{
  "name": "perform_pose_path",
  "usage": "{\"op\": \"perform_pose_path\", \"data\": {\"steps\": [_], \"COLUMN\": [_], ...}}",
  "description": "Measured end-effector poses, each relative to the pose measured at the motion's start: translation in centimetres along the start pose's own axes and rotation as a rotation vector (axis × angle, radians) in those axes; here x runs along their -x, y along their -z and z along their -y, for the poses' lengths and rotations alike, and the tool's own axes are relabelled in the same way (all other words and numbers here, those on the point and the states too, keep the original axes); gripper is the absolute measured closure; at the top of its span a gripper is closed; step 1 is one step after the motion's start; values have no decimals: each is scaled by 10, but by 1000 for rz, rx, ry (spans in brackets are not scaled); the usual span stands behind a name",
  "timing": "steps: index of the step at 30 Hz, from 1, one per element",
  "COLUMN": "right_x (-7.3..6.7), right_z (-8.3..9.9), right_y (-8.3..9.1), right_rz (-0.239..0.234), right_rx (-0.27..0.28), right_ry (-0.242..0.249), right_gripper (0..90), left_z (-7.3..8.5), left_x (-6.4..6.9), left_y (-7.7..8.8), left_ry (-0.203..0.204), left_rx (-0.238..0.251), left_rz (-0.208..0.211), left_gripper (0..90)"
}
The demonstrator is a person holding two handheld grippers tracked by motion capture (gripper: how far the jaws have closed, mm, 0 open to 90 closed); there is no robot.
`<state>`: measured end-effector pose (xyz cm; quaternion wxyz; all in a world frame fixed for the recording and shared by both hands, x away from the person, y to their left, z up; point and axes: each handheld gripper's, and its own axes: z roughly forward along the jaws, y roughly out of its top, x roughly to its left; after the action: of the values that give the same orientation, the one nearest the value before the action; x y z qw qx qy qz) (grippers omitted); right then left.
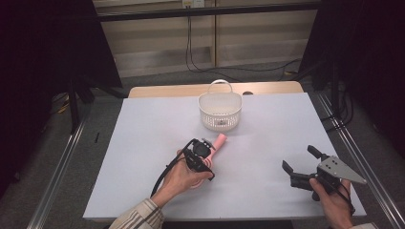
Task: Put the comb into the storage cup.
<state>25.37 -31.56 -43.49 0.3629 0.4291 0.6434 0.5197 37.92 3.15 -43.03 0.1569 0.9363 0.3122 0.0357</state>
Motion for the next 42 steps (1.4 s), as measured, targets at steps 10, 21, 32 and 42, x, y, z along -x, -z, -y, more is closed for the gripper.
{"op": "perform_pose_path", "data": {"steps": [10,21,32,42], "right_x": [0,0,1,1], "right_z": [0,0,0,0], "right_y": [0,0,0,0], "right_rz": [-3,-1,0,1], "right_rx": [1,1,1,3], "right_ry": [0,1,0,2], "right_gripper": [0,0,0,0], "left_z": [0,1,2,2], "left_x": [1,1,-1,-3], "left_y": [1,4,9,16], "left_ry": [-14,-44,-30,-19], "left_rx": [8,16,32,58], "left_rz": [-5,-12,-10,2], "left_gripper": [160,182,189,192]}}
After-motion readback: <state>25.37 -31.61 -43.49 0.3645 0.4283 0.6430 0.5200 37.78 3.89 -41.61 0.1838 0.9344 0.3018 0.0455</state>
